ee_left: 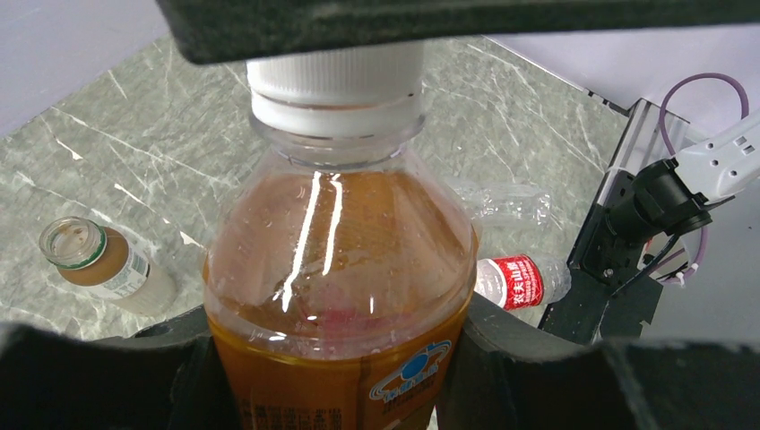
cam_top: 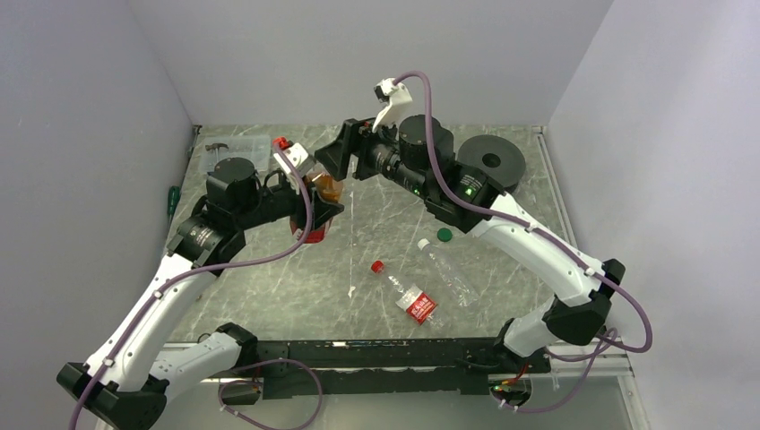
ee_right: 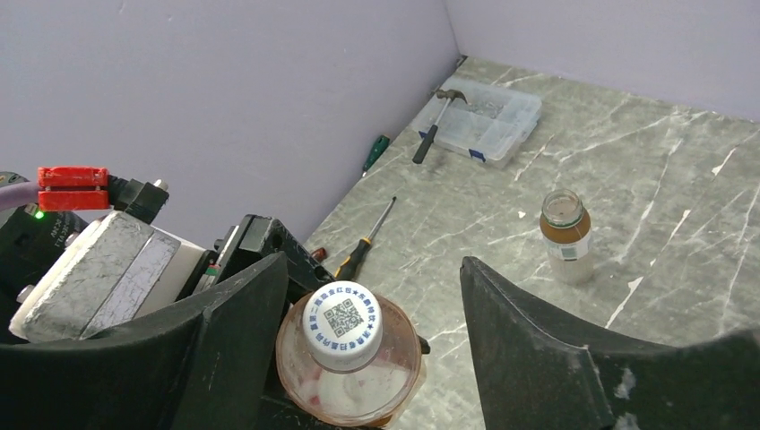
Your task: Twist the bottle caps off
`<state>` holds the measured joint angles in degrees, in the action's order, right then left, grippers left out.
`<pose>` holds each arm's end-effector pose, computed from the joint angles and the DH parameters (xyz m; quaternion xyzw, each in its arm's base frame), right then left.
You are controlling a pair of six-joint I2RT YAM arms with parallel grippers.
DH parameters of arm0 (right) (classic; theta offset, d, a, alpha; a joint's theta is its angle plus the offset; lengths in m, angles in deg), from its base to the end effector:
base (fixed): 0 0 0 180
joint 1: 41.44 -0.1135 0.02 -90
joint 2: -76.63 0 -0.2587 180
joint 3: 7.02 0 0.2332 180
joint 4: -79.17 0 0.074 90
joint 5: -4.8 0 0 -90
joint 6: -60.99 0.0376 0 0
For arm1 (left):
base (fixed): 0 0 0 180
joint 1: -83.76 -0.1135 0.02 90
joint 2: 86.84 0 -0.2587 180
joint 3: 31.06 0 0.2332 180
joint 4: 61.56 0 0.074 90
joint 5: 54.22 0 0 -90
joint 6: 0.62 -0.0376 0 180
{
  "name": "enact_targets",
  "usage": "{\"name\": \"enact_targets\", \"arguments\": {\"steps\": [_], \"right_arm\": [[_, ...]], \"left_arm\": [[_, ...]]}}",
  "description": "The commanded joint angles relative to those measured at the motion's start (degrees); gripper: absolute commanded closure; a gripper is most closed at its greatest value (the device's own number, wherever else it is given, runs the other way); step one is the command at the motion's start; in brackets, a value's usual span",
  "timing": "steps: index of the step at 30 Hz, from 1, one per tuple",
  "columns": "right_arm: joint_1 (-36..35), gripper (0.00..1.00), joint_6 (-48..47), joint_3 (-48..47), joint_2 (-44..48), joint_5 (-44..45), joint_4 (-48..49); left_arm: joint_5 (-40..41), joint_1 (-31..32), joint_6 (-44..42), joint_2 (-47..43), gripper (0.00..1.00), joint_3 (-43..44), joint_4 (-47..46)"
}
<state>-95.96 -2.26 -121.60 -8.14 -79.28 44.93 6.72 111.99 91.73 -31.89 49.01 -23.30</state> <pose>0.1830 0.2500 0.4784 -0.1418 0.7199 0.4130 0.5395 0.1558 -0.1044 0.4000 0.3218 0.7041 -0.3482 0.5286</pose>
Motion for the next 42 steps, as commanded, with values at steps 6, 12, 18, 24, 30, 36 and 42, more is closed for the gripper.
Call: {"name": "enact_targets", "arguments": {"steps": [6, 12, 18, 24, 30, 36, 42], "right_arm": [[-0.1, 0.39, 1.7, -2.3, -0.9, -2.5, 2.2], [-0.1, 0.40, 2.7, -2.0, -1.4, -3.7, 2.5], [-0.1, 0.72, 3.2, -1.3, -1.2, -3.5, 3.7], [-0.1, 0.99, 2.8, 0.4, -0.2, -5.5, 6.4], [0.4, 1.00, -2.6, 7.1, 4.0, -19.3, 16.4], [1.4, 1.00, -6.3, 14.0, 9.7, -37.8, 27.0], [1.5, 1.00, -7.3, 13.9, 9.9, -43.4, 26.5]], "left_arm": [[1.0, 0.1, -0.1, 0.3, 0.90, 1.2, -2.1], [1.2, 0.1, 0.0, 0.7, 0.89, 1.4, -2.6], [0.6, 0.1, 0.2, 0.3, 0.89, 1.2, -2.9], [-1.8, 0.1, 1.2, 0.0, 0.90, 0.9, -3.7], [-13.2, 0.1, 4.0, -1.0, 0.90, 0.8, -5.9], [-29.2, 0.1, 8.6, -1.2, 0.94, 0.3, -8.9], [-32.4, 0.1, 7.9, -0.7, 0.97, 0.9, -7.8]]}}
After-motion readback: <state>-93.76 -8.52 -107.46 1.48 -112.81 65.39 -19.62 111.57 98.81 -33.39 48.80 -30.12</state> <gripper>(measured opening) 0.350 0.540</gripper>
